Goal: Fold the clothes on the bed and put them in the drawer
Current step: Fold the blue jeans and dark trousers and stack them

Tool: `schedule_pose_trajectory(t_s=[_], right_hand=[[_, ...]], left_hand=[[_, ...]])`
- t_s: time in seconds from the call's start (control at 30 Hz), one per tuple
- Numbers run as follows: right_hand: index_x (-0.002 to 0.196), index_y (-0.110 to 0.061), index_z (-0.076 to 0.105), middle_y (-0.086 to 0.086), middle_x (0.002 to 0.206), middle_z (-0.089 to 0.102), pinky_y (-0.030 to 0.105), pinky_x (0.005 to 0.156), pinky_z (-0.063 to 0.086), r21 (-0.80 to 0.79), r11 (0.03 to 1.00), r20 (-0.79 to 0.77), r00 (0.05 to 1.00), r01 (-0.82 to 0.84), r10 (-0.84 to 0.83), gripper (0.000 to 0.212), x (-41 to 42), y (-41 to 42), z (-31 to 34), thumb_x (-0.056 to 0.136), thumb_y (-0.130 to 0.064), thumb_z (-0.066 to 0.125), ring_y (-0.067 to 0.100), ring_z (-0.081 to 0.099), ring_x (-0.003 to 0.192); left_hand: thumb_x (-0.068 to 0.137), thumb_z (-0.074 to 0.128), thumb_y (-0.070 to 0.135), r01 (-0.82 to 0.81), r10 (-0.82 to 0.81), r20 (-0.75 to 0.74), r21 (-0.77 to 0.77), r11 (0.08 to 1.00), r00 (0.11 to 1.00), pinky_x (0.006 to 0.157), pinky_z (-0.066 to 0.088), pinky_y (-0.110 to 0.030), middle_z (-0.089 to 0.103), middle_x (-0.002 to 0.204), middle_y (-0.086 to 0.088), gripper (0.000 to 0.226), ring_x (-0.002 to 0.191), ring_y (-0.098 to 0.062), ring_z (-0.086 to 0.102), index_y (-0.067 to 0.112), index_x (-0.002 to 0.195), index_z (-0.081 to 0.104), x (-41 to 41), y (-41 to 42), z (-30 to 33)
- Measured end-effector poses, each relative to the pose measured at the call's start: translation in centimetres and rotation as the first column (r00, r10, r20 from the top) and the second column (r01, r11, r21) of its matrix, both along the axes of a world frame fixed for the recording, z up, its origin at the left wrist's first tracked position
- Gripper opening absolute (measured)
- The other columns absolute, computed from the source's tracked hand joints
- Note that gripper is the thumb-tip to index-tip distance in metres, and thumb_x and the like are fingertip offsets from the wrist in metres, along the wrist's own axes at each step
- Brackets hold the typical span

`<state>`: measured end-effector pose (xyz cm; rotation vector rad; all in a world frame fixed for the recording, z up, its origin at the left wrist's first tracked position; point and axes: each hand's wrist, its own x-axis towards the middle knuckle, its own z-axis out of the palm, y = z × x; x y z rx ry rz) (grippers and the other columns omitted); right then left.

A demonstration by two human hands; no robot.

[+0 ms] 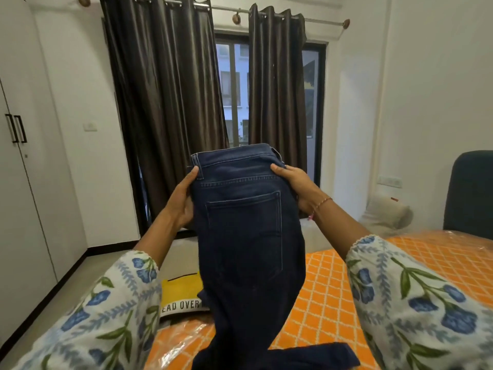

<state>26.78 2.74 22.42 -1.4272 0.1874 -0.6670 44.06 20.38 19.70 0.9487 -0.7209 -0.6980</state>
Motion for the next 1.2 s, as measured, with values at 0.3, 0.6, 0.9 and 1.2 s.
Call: schedule_pose_trajectory(t_s=[0.3,0.6,0.9,1.2], right_hand=[[0.119,-0.003,0.058,0.01,0.12,0.061,0.045,0.081,0.052,-0.313,0.904,-0.307,0.87,0.29,-0.385,0.053,0.8,-2.7,-2.0,0.093,-0.049,0.051,0.026,0.058,0.107],[0.139,-0.014,0.042,0.008,0.12,0.062,0.033,0.076,0.054,0.067,0.958,-0.469,0.839,-0.279,0.277,0.063,-0.5,-2.8,-13.1,0.085,-0.033,0.068,0.021,0.062,0.102],[0.112,-0.012,0.063,0.008,0.107,0.068,0.039,0.088,0.047,0.327,0.902,-0.212,0.909,-0.281,0.359,0.042,1.0,1.0,-15.0,0.084,-0.043,0.059,0.024,0.061,0.101],[0.105,-0.008,0.063,0.003,0.097,0.068,0.023,0.073,0.049,0.134,0.982,-0.085,0.986,-0.133,0.145,0.02,1.6,1.2,-7.0,0.097,-0.02,0.049,0.014,0.064,0.088]], left_hand=[[0.091,0.057,0.025,-0.085,0.059,0.122,0.227,0.97,0.991,0.084,0.052,-0.035,0.074,0.098,-0.006,0.026,0.09,-0.021,0.068,0.01,0.111,0.065,-1.8,-0.7,-3.9],[0.094,0.055,0.029,-0.282,0.267,0.108,0.152,0.947,0.958,0.065,0.055,-0.029,0.069,0.085,-0.01,0.027,0.073,-0.021,0.066,0.004,0.096,0.064,-0.3,-1.0,-1.2],[0.093,0.056,0.035,-0.323,0.313,0.089,0.146,0.935,0.946,0.082,0.055,-0.036,0.068,0.104,-0.012,0.037,0.086,-0.022,0.065,0.003,0.11,0.063,0.5,1.0,0.2],[0.078,0.038,0.076,-0.452,0.448,0.069,0.067,0.889,0.891,0.07,0.045,-0.018,0.071,0.084,0.021,0.048,0.074,0.002,0.059,0.033,0.089,0.056,0.4,3.5,-3.0]])
